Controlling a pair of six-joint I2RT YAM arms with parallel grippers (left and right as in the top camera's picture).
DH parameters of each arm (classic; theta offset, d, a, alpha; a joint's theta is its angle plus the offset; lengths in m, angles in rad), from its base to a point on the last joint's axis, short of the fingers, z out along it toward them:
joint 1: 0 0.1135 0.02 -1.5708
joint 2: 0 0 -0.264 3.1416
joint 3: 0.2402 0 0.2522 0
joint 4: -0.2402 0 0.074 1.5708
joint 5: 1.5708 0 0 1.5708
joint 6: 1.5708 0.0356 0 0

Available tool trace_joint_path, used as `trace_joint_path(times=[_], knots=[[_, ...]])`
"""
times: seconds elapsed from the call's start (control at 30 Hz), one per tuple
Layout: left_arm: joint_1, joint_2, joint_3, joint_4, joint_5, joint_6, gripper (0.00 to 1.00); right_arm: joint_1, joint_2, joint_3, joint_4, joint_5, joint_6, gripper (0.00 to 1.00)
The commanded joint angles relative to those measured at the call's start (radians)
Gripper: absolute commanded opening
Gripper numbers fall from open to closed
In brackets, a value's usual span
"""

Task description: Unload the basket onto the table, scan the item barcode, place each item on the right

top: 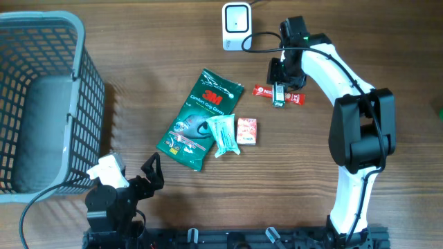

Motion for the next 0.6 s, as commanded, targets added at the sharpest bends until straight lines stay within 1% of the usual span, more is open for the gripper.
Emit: trace_joint_path(times=[0.0,0.03,0.07,0.1,0.17,0.2,0.23,0.27,0.3,0.33,0.37,0.4,0.47,0.53,0.57], knots=[[-0.005,-0.007,-0.004,0.002,0.008,-0.009,1.00,0.010,0.043,-0.004,0.022,-0.010,-0.003,0.46],[-0.005,-0.007,-0.004,0.002,0.008,-0.009,1.00,0.010,0.061,-0.004,0.027,-0.010,-0.003,0.42],[-0.005,-0.007,-0.004,0.002,0.008,-0.009,1.00,0.010,0.071,-0.004,0.028,-0.010,-0.003,0.33],[-0.005,-0.007,-0.004,0.002,0.008,-0.009,1.00,0.010,0.070,-0.004,0.029,-0.006,-0.003,0.26],[-0.005,-0.007,-0.004,0.002,0.008,-0.009,1.00,0.010,0.069,0.002,0.026,-0.006,-0.003,0.20],[-0.005,-0.007,-0.004,0.002,0.008,-0.009,1.00,0.010,0.069,0.002,0.026,-0.005,-0.004,0.23],[-0.005,-0.007,-0.004,0.002,0.008,-0.009,1.00,0.010,0.069,0.002,0.020,0.008,-0.007,0.45],[-0.005,-0.007,-0.004,0.002,0.008,-0.009,1.00,0.010,0.069,0.002,0.000,0.036,-0.006,0.61],[-0.005,-0.007,-0.004,0.002,0.008,-0.009,1.00,0.010,0.069,0.003,-0.014,0.047,-0.005,0.68],[-0.005,-0.007,-0.004,0.002,0.008,-0.009,1.00,0.010,0.068,0.003,-0.035,0.046,-0.006,0.77],[-0.005,-0.007,-0.004,0.002,0.008,-0.009,1.00,0.010,0.068,0.006,-0.051,0.046,-0.006,0.78],[-0.005,-0.007,-0.004,0.002,0.008,-0.009,1.00,0.010,0.068,0.006,-0.061,0.045,-0.006,0.76],[-0.005,-0.007,-0.004,0.002,0.008,-0.009,1.00,0.010,0.068,0.006,-0.076,0.046,-0.006,0.66],[-0.005,-0.007,-0.004,0.002,0.008,-0.009,1.00,0.011,0.068,0.005,-0.068,0.047,-0.006,0.43],[-0.005,-0.007,-0.004,0.002,0.008,-0.009,1.00,0.011,0.068,0.005,-0.060,0.046,-0.006,0.35]])
